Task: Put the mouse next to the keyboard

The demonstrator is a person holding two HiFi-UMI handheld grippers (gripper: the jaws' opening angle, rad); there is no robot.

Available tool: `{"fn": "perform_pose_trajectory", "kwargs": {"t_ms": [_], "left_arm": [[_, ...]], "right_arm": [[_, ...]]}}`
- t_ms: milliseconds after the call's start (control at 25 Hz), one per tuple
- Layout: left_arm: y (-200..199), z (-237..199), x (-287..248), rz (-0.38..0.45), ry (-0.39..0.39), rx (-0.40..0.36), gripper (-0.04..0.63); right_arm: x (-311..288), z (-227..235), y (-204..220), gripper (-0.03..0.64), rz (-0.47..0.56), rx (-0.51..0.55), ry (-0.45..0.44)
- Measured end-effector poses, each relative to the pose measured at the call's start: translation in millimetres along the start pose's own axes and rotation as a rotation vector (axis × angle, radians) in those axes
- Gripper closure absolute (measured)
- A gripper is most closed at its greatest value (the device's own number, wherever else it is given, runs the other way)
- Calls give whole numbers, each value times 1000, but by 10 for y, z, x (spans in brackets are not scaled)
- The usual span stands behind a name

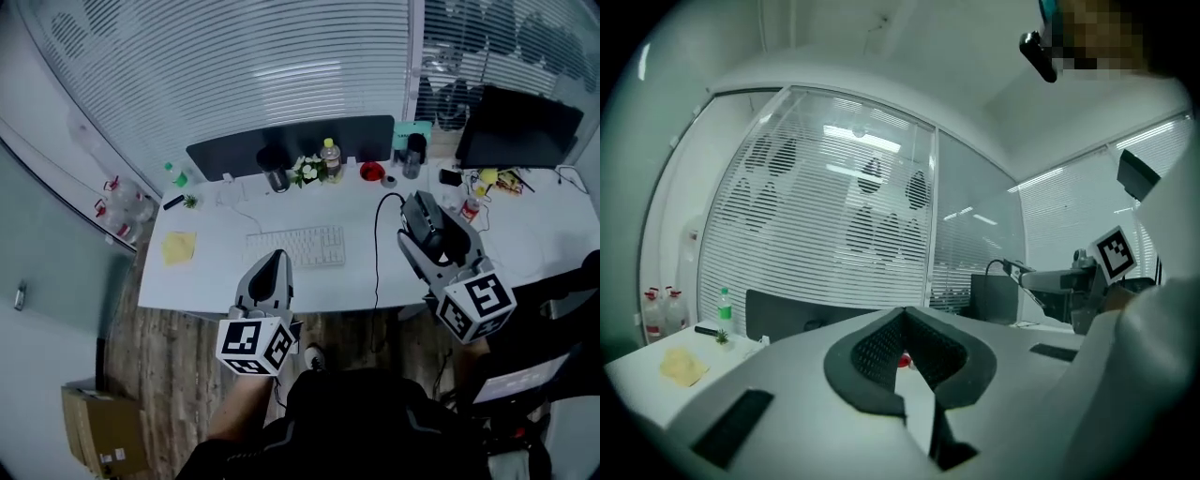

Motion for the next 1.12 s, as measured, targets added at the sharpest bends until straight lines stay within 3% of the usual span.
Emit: {"fn": "perform_pose_trajectory", "kwargs": {"t_ms": [480, 760, 1000, 1120], "left_arm": [[-135, -650, -380, 4, 122, 36, 565], [-94, -873, -608, -24, 172, 3, 565], [-17, -895, -851, -44, 174, 64, 566], [16, -829, -986, -50, 130, 43, 565]], "right_arm": [[-333, -224, -147, 314, -19, -15, 155], [-522, -171, -62, 314, -60, -13, 266], [-645, 102, 158, 314, -103, -56, 286], [-728, 312, 306, 314, -123, -72, 275]]}}
Point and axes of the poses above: the fingertips, and each gripper's own axes: x backward along the fingers, z to its right, y out of its underside, the point moved 8 cm from there along x, backward along the fingers, and after that the axes turned 7 degrees about -z, right-handed, at the moved point
